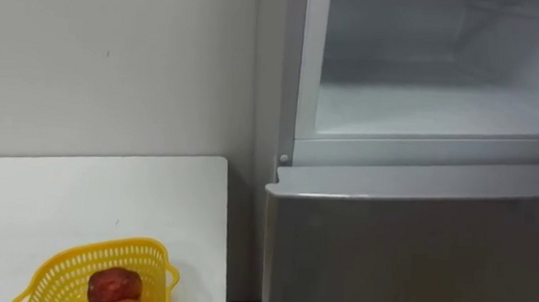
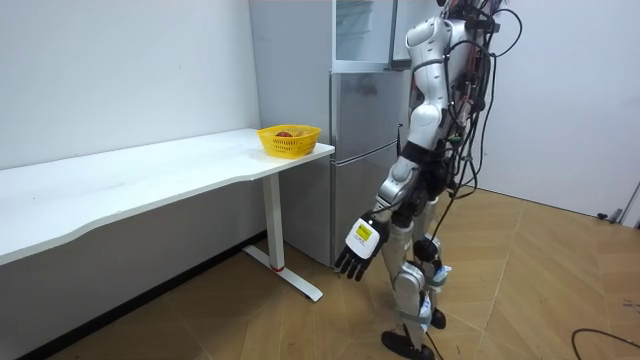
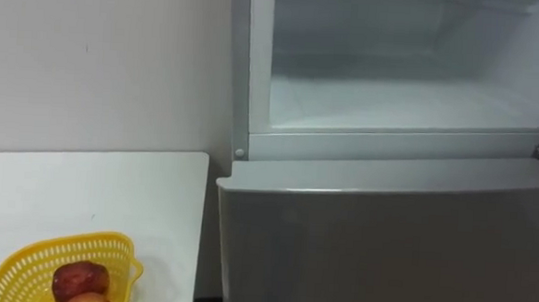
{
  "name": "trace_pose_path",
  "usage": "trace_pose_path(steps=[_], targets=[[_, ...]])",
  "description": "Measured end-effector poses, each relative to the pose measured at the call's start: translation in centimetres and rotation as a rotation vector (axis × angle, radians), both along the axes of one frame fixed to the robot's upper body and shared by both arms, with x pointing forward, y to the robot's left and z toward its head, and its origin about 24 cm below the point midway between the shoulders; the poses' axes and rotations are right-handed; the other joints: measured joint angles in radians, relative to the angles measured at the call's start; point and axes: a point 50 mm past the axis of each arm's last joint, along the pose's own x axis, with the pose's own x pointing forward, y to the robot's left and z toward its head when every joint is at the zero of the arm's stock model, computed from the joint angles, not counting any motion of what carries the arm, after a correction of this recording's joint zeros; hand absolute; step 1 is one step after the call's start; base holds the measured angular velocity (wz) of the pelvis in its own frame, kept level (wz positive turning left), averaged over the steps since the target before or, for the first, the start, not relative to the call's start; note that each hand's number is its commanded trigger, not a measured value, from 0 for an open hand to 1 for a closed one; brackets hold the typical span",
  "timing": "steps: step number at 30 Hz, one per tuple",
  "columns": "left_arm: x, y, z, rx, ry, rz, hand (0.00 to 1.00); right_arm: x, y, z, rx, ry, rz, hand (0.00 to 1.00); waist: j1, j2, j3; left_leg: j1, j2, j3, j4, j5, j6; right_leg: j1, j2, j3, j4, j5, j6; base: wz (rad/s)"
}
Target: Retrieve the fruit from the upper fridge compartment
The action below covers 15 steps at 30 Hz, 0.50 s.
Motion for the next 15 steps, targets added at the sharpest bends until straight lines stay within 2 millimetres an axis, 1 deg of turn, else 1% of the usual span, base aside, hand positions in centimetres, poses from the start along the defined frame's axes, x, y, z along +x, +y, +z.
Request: trace_pose_path(steps=[4, 8, 15], targets=[[0.0, 0.0, 0.0, 0.003, -0.010, 0.000, 0.00, 0.2, 0.5, 1.5, -0.038, -0.064, 0.015, 0.00, 0.001, 0.001, -0.0006, -0.003, 0.001, 0.001, 0.001, 0.000, 0.000, 0.002, 0.000, -0.005, 0.001, 0.001, -0.001, 0.00], [0.0, -0.1, -0.2, 0.008, -0.004, 0.008, 0.00, 0.6, 0.6, 2.2, -0.049, -0.108, 0.010, 0.00, 0.000, 0.002, -0.0009, -0.008, 0.001, 0.000, 0.005, 0.000, 0.000, 0.001, -0.002, -0.013, 0.002, 0.001, -0.002, 0.02], [-0.1, -0.2, -0.3, 0.005, 0.005, 0.006, 0.00, 1.4, 0.7, 3.2, -0.077, -0.136, 0.022, 0.00, 0.001, 0.000, 0.0001, -0.015, 0.000, -0.003, 0.018, 0.000, 0.000, 0.001, -0.007, -0.024, 0.008, 0.001, -0.002, 0.04]])
